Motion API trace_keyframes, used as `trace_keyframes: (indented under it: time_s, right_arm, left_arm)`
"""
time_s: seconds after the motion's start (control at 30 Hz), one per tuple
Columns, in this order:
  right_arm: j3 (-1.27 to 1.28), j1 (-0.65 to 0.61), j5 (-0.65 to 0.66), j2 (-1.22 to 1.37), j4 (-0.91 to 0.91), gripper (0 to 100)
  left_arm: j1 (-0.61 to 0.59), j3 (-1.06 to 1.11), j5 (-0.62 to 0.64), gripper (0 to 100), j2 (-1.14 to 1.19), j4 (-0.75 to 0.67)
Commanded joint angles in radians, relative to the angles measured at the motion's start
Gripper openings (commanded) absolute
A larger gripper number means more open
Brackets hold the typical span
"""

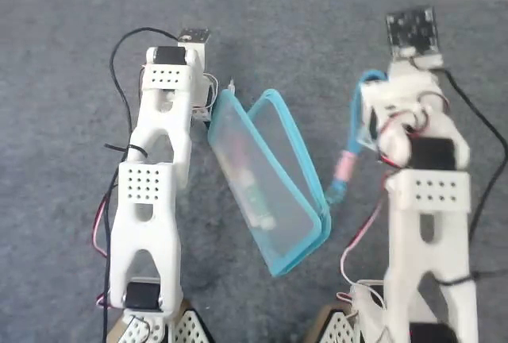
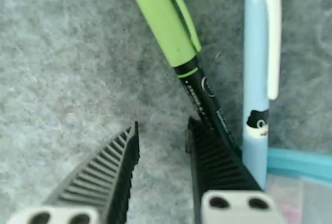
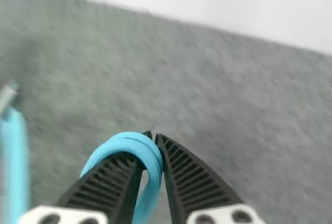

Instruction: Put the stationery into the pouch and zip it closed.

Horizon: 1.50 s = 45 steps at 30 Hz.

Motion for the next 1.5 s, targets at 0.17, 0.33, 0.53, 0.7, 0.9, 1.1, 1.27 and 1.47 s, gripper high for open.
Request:
trace_keyframes:
  time_s: [0.17,0.33,0.53,0.7,0.9,1.1,1.27,1.47]
  right_arm:
    - [-0.1,-0.18,-0.026,-0.004,0.073,0.7]
    - [-0.089,-0.331,-0.023,-0.119,0.157,0.7]
    - [0.031,-0.421,-0.014,-0.314,0.206,0.7]
    - [0.19,-0.321,0.061,-0.435,0.205,0.9]
    - [0.27,-0.3,0.057,-0.545,0.188,0.8]
    - [0.327,-0.323,0.06,-0.657,0.162,0.8]
    - [0.384,-0.341,0.066,-0.719,0.162,0.8]
    - [0.382,-0.387,0.104,-0.753,0.091,0.8]
  left_arm:
    - [-0.034,0.031,-0.012,12,-0.183,0.037]
    - [-0.049,0.03,-0.012,12,-0.239,0.032]
    - [-0.049,0.03,0.098,23,-0.27,-0.032]
    - [-0.063,0.031,0.336,26,-0.221,-0.107]
    - [-0.075,0.021,0.71,26,-0.089,-0.16]
    - [-0.035,-0.081,0.697,12,0.014,-0.163]
    - [-0.028,-0.145,0.678,4,0.075,-0.132]
    - [-0.032,-0.288,0.618,1,0.084,-0.074]
